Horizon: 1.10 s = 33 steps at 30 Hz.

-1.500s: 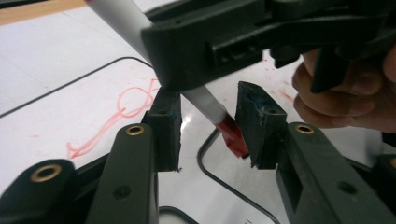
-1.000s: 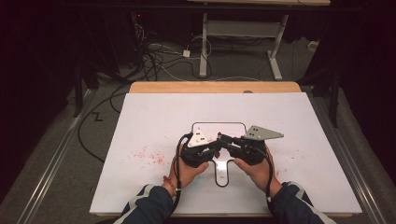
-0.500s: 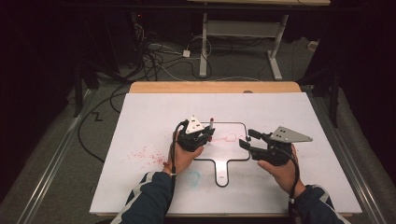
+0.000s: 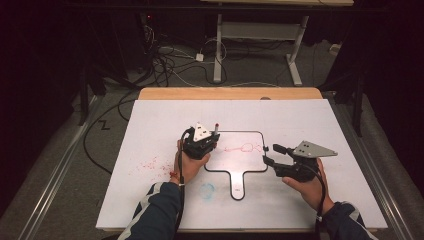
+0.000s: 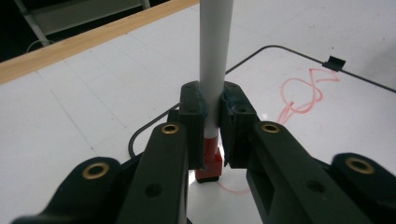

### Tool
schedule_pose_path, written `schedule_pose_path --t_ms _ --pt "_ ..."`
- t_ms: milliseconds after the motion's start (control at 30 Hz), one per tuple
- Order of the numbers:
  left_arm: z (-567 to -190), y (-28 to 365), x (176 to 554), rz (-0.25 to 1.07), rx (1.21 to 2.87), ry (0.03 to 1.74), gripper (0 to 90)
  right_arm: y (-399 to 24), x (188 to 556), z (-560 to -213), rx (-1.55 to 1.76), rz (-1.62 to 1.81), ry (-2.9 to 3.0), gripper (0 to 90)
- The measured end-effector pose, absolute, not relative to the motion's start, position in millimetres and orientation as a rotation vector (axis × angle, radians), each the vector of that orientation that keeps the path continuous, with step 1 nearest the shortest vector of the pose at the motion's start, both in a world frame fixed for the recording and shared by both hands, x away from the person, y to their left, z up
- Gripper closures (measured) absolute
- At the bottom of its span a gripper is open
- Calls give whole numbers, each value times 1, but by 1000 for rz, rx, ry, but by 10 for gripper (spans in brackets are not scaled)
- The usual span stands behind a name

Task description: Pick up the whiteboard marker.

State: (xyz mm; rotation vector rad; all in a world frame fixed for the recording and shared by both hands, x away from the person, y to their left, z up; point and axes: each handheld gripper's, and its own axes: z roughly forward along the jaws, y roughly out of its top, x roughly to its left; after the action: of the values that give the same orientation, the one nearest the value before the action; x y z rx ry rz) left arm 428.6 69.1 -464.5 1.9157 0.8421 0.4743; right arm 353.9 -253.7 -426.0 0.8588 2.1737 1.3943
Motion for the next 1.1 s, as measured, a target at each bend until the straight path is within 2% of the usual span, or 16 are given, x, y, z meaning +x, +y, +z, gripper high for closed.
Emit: schedule_pose_path --t_ms 133,267,367,533,833,1100 --pt "-465 55 422 427 1929 778 788 -248 352 -428 816 1384 2211 410" --pt "-462 44 419 503 1985 723 788 -247 353 -430 798 1381 2223 404" --pt "-462 50 430 532 1976 757 788 -248 353 -432 816 1368 2228 403" --pt "-463 58 436 493 1929 827 788 -249 354 -432 812 1364 2227 402" --pt "-461 14 425 478 1986 716 788 -246 355 -434 807 1359 2241 400" --pt "-462 39 437 498 1942 825 788 -250 356 -435 819 1339 2242 398"
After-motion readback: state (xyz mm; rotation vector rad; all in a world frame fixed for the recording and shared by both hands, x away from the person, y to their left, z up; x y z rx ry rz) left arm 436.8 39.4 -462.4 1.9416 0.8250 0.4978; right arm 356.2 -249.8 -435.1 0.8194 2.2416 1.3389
